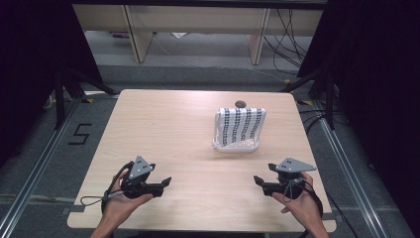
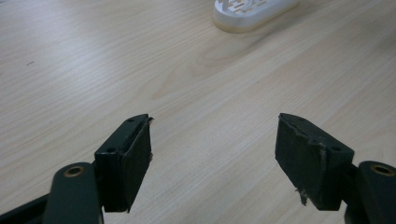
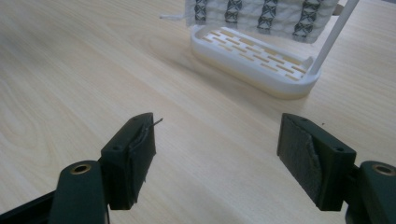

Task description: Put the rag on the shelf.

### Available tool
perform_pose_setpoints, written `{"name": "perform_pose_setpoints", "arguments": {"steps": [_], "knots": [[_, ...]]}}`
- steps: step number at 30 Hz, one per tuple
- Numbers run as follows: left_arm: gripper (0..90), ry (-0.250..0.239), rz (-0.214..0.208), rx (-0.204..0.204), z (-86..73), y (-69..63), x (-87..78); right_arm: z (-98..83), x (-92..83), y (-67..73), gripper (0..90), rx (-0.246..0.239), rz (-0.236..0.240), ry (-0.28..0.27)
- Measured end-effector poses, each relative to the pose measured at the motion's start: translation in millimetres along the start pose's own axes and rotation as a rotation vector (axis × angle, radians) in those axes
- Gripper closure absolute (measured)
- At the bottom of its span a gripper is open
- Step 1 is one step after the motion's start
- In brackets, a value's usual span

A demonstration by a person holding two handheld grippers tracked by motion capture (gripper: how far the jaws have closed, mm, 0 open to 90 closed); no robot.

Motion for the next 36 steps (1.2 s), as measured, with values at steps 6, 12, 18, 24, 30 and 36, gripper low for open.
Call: {"name": "perform_pose_setpoints", "arguments": {"steps": [6,12,18,24,30,36], "knots": [[26.4,0.008,0.006,0.005,-10.1,-1.4,-1.5,-4.3,0.0,7.5,26.0,0.004,0.007,-0.01],[24.0,0.012,0.004,0.017,-21.8,-2.8,0.3,-10.8,0.1,13.5,22.7,0.037,0.005,-0.012],[21.5,0.022,0.007,0.011,-29.5,-4.0,0.2,-19.4,3.1,13.7,19.0,0.022,0.01,0.002],[21.5,0.026,-0.003,0.011,-38.9,-6.2,-3.6,-28.2,3.2,13.7,19.2,0.009,0.008,0.017],[21.3,0.05,0.002,0.037,-48.2,-5.2,-9.4,-42.8,4.7,18.1,19.6,0.023,0.012,0.051],[20.1,0.041,0.03,0.053,-53.3,-6.1,-9.3,-52.6,5.6,22.8,18.2,0.024,0.019,0.082]]}}
Point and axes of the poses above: each handheld gripper's, and its own axes: x roughly forward along the jaws, z roughly out of its top, y roughly to its left, the point moved 9 cm from there along x, roughly forward along the jaws, and after that the axes turned 15 degrees about z, right-handed, at the moved point
